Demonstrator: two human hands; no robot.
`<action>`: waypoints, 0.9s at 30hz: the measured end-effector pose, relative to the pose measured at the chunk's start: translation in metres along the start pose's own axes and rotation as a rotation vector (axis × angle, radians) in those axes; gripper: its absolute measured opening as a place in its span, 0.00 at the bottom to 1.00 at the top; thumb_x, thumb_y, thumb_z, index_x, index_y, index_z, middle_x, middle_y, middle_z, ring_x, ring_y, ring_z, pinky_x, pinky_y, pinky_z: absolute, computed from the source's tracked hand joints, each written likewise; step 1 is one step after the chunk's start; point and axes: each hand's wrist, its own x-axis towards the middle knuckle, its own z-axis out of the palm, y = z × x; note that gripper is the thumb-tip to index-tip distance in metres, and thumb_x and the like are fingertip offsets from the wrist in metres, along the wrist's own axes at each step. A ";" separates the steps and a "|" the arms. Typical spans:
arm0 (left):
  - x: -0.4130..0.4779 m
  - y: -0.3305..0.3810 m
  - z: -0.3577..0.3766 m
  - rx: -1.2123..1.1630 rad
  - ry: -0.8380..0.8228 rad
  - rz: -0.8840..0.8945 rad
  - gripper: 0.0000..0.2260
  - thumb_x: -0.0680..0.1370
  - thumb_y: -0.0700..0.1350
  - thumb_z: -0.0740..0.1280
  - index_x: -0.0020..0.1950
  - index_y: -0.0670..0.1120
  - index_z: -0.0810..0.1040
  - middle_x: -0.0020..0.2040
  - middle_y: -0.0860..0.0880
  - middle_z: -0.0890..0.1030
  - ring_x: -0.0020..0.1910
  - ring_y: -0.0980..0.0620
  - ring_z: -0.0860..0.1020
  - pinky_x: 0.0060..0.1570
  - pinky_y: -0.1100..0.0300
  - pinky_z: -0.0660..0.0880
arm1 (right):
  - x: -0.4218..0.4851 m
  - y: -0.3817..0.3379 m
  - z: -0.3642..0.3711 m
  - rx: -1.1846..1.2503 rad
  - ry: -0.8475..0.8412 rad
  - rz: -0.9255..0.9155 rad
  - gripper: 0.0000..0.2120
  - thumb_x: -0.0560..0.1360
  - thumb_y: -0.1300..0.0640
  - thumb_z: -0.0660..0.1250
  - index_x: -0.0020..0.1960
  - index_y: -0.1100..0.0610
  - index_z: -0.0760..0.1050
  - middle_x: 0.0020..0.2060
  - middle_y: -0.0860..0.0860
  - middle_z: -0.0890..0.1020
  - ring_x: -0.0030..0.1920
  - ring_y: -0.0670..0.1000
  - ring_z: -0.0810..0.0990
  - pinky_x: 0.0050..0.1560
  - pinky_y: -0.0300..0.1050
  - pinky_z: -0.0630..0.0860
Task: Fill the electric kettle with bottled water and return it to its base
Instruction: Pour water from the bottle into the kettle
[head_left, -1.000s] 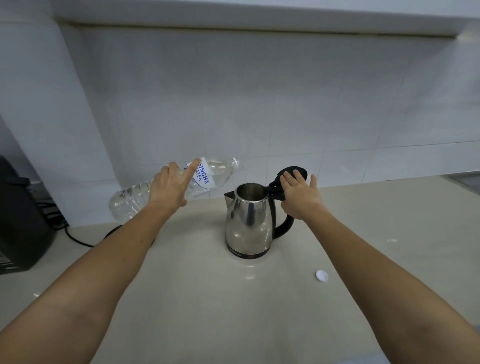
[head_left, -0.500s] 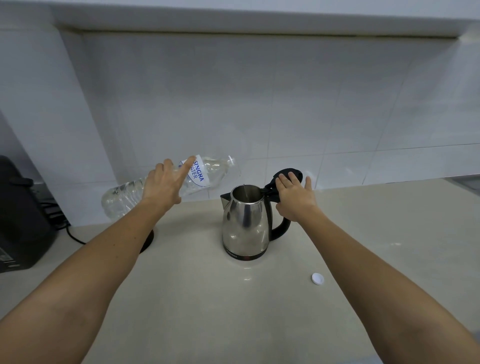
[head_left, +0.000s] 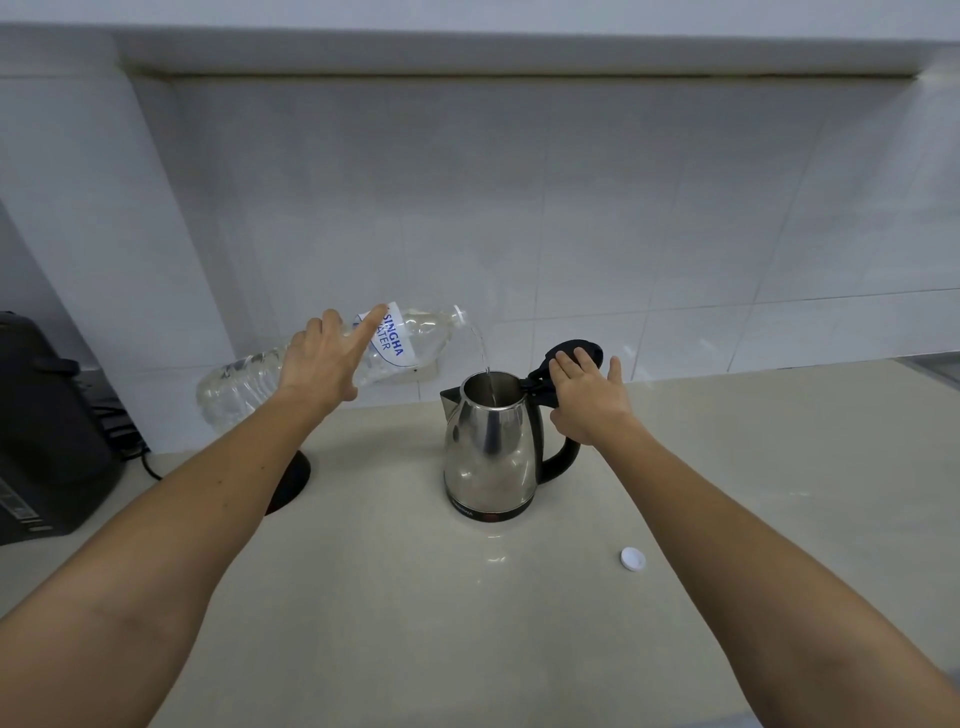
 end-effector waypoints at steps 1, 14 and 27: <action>0.000 0.000 -0.001 0.003 0.001 0.001 0.49 0.65 0.41 0.77 0.77 0.55 0.50 0.53 0.40 0.70 0.42 0.46 0.67 0.43 0.54 0.72 | 0.000 0.000 0.000 0.003 0.000 -0.002 0.32 0.79 0.55 0.55 0.79 0.57 0.45 0.79 0.50 0.48 0.78 0.53 0.42 0.74 0.64 0.44; -0.001 -0.002 -0.010 0.020 0.002 0.001 0.49 0.65 0.42 0.78 0.76 0.55 0.50 0.53 0.40 0.70 0.45 0.44 0.73 0.42 0.53 0.73 | 0.000 0.001 0.001 0.004 -0.002 -0.014 0.32 0.80 0.54 0.56 0.79 0.57 0.45 0.79 0.50 0.48 0.78 0.53 0.43 0.74 0.64 0.45; 0.001 -0.005 -0.015 0.043 0.012 -0.001 0.49 0.64 0.43 0.79 0.76 0.54 0.52 0.53 0.40 0.71 0.45 0.43 0.73 0.42 0.53 0.71 | 0.002 0.002 0.000 0.006 0.014 -0.035 0.32 0.80 0.52 0.57 0.78 0.57 0.46 0.79 0.51 0.49 0.78 0.54 0.43 0.74 0.65 0.46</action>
